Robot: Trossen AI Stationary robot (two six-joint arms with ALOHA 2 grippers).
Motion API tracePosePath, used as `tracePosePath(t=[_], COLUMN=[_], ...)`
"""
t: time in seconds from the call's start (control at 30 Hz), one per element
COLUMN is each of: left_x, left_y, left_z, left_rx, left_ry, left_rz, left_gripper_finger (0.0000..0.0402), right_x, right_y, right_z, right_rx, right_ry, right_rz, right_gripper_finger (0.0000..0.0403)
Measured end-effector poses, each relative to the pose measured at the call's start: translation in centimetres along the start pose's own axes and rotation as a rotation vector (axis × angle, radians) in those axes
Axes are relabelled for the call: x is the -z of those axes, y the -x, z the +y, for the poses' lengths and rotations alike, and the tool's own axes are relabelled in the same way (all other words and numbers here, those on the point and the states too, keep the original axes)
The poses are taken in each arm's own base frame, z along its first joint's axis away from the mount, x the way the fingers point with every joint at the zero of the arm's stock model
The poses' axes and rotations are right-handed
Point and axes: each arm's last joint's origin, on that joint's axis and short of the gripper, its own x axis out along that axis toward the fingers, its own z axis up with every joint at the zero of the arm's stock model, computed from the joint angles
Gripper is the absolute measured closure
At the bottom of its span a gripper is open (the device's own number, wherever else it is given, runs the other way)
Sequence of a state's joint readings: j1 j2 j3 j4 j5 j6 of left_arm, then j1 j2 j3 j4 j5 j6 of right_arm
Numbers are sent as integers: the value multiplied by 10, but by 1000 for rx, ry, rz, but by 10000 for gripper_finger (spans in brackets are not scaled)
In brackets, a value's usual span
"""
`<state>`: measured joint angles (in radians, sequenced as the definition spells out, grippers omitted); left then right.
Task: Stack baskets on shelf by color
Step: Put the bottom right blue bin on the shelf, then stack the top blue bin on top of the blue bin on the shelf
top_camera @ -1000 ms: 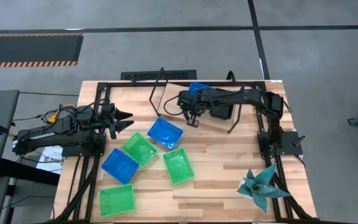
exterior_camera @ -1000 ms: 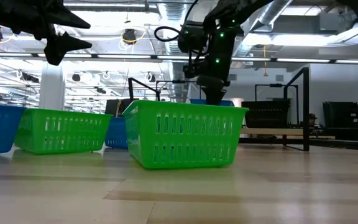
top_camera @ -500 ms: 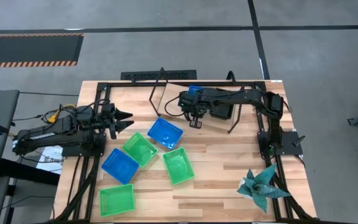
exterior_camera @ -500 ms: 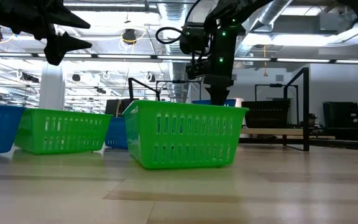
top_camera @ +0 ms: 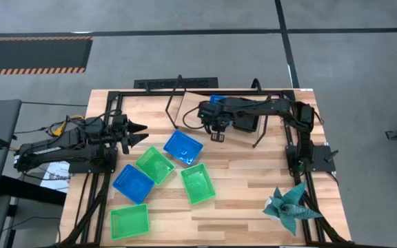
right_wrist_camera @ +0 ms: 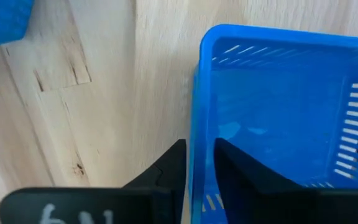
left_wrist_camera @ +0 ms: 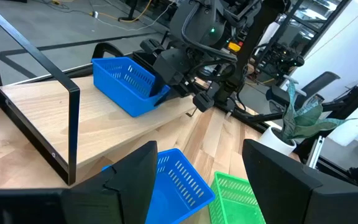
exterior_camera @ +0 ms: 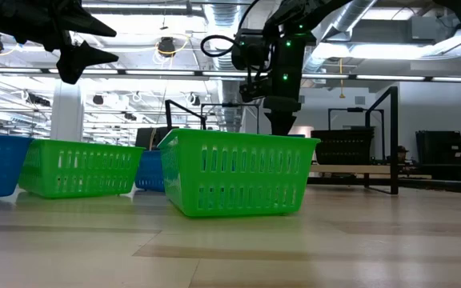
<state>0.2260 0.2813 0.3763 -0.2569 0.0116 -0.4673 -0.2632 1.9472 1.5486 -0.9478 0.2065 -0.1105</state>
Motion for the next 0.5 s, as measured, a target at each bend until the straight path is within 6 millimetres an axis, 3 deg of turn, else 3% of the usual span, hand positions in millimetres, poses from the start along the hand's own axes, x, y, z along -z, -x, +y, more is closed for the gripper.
tracePosePath(t=[0.33, 0.5], left_x=[0, 0], left_y=[0, 0], left_z=[0, 0], left_rx=[0, 0], left_ry=[0, 0], left_rz=[0, 0], left_gripper_finger=[175, 175], right_x=[3, 0], right_y=[43, 69], right_z=[12, 35], right_rx=[1, -136], right_ry=[68, 214], right_rz=[-126, -274], right_gripper_finger=[284, 284])
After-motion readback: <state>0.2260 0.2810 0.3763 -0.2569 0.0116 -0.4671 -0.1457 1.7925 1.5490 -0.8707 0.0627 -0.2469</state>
